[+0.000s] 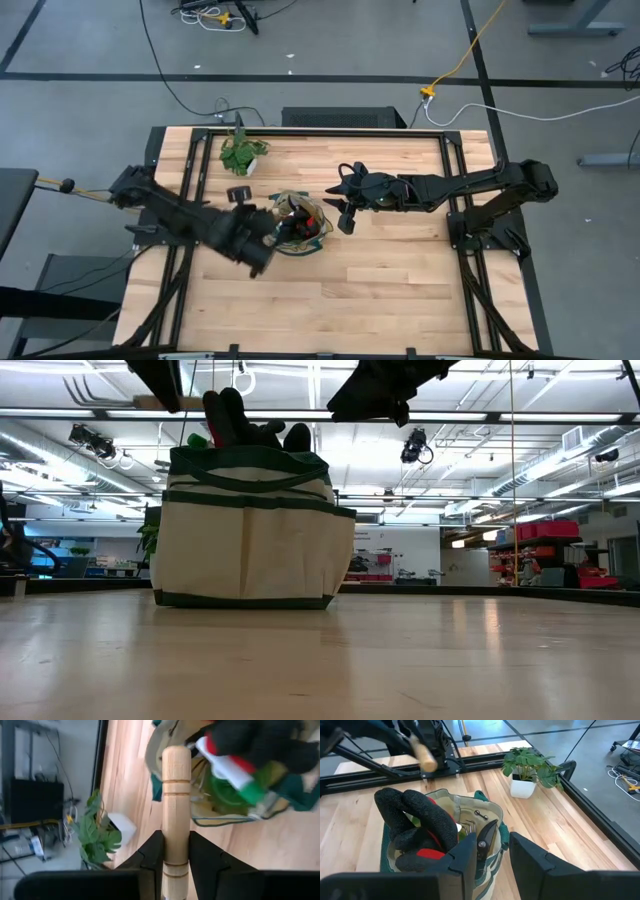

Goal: Pick & Place Garden tools in Gardening bag
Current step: Put the hand rake into the gardening bag, then return to Home Position

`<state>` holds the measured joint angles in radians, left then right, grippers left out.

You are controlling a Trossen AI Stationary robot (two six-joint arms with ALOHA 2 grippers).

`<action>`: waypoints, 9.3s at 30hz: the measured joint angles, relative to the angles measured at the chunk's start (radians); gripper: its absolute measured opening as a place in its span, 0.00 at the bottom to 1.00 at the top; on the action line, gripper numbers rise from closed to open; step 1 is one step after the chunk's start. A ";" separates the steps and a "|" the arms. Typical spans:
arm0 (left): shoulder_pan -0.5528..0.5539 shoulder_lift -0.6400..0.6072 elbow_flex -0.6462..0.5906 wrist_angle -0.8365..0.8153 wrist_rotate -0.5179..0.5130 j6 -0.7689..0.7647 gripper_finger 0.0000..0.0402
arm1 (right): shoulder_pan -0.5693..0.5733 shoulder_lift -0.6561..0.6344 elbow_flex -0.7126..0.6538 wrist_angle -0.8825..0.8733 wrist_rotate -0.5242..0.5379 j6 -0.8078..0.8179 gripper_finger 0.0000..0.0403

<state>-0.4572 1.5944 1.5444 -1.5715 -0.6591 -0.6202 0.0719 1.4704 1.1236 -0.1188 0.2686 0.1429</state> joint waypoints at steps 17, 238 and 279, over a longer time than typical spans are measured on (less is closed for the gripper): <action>0.290 0.008 0.000 0.060 0.265 0.271 0.18 | 0.000 0.000 0.000 0.002 0.001 -0.001 0.29; 0.092 -1.334 -1.127 1.153 -0.203 0.327 0.46 | 0.013 -0.907 -0.733 0.241 -0.051 -0.160 0.29; 0.088 -1.335 -1.507 1.655 -0.075 0.477 0.46 | 0.008 -1.008 -0.989 0.488 -0.067 -0.063 0.29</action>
<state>-0.3691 0.2596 0.0371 0.0837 -0.7345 -0.1429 0.0799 0.4622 0.1350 0.3687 0.2016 0.0798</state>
